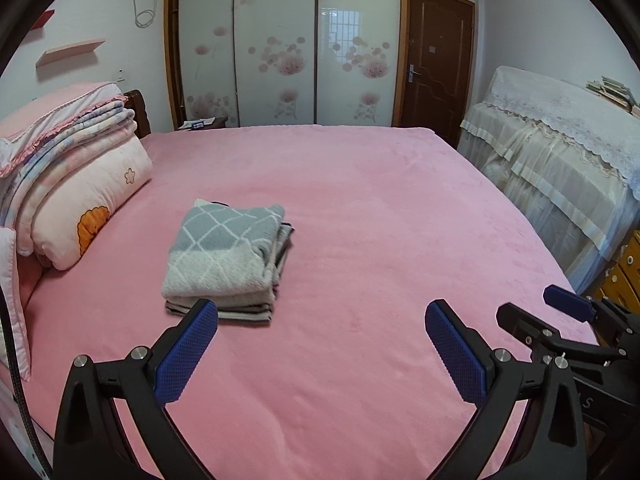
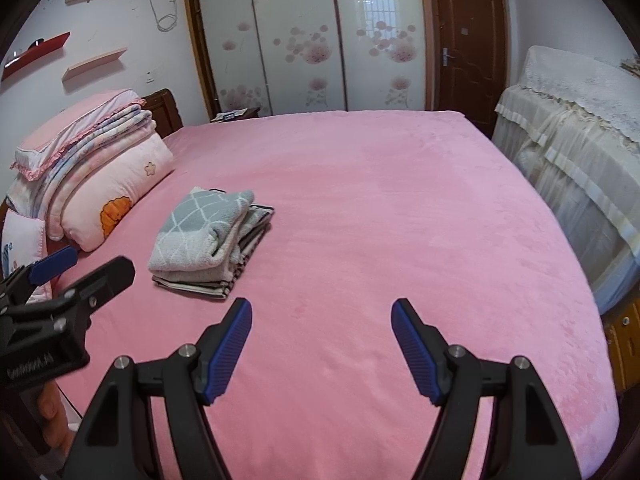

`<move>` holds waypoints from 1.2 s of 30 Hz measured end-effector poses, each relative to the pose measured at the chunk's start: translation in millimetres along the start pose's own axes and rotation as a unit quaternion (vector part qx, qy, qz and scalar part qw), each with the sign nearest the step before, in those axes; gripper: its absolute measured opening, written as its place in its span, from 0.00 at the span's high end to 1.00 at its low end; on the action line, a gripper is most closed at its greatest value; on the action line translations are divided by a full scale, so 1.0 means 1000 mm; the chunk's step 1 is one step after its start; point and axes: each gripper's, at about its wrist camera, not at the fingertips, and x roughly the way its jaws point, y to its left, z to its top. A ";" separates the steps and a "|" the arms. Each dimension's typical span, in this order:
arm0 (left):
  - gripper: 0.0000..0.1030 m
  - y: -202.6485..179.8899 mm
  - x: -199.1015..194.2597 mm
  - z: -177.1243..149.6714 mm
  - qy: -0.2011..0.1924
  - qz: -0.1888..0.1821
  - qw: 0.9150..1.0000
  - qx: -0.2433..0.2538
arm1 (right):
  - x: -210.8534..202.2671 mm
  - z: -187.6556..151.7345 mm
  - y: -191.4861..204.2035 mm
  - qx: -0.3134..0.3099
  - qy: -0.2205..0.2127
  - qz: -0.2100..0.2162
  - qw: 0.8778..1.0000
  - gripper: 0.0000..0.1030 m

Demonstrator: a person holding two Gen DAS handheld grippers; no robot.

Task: Fold small clothes

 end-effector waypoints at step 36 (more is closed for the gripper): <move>0.00 -0.070 -0.115 -0.117 0.030 0.013 0.999 -0.039 | -0.127 -0.128 -0.062 0.061 0.008 -0.031 0.998 0.29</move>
